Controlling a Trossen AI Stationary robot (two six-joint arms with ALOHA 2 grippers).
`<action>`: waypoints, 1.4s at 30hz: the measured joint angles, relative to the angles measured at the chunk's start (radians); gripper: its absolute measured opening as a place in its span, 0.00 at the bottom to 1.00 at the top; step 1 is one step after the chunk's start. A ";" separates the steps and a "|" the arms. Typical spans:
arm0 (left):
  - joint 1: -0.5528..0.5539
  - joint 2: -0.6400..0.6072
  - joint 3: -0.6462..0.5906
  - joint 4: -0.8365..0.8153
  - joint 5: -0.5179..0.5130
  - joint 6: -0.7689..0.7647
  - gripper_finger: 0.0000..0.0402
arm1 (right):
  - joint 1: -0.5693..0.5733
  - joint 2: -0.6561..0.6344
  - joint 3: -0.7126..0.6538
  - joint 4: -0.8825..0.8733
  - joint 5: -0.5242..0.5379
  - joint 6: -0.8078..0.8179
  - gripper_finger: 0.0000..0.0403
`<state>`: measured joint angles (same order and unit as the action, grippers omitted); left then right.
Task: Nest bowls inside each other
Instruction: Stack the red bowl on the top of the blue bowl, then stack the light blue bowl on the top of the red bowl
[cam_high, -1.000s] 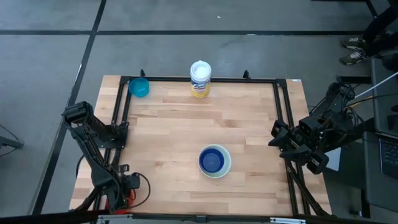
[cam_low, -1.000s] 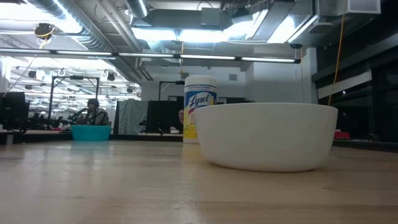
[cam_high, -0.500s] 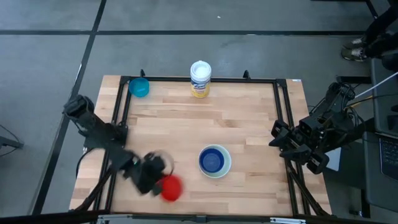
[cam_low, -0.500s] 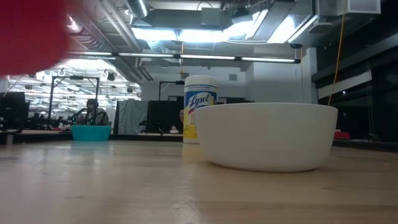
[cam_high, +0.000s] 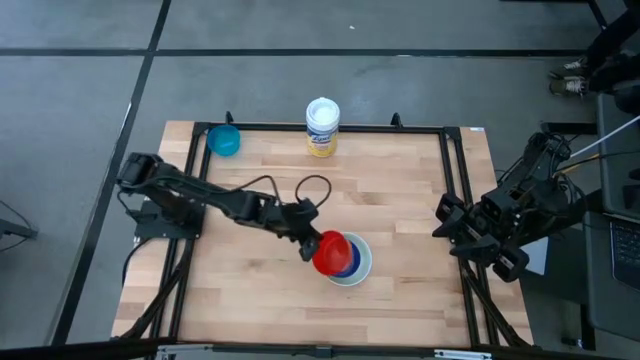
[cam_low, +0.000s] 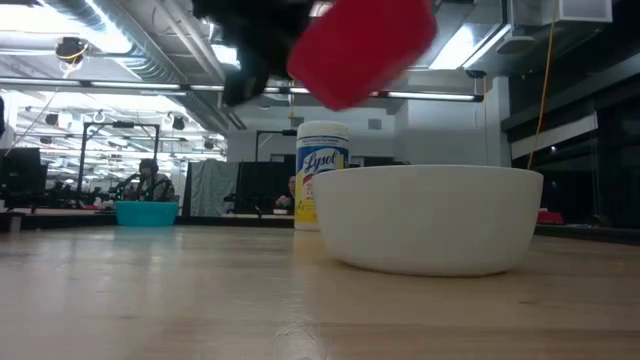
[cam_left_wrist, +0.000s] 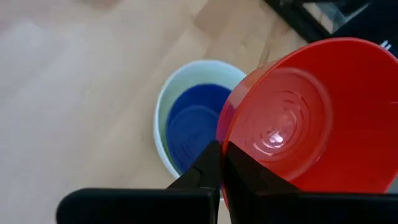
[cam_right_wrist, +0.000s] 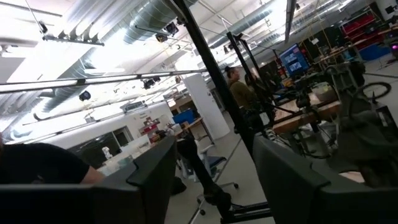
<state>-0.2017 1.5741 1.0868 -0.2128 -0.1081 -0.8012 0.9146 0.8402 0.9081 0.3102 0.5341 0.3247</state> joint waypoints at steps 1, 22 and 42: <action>0.006 0.018 0.000 0.015 0.020 -0.005 0.01 | 0.000 0.000 0.000 -0.004 0.000 -0.003 0.53; 0.084 0.228 0.059 -0.003 0.204 -0.002 0.11 | 0.000 0.000 0.000 -0.007 0.000 -0.016 0.53; 0.224 -0.148 0.060 -0.407 -0.438 0.168 0.33 | 0.000 0.005 0.001 -0.014 0.003 0.012 0.54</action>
<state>0.0221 1.4257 1.1465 -0.6196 -0.5463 -0.6330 0.9146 0.8456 0.9089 0.2962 0.5370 0.3363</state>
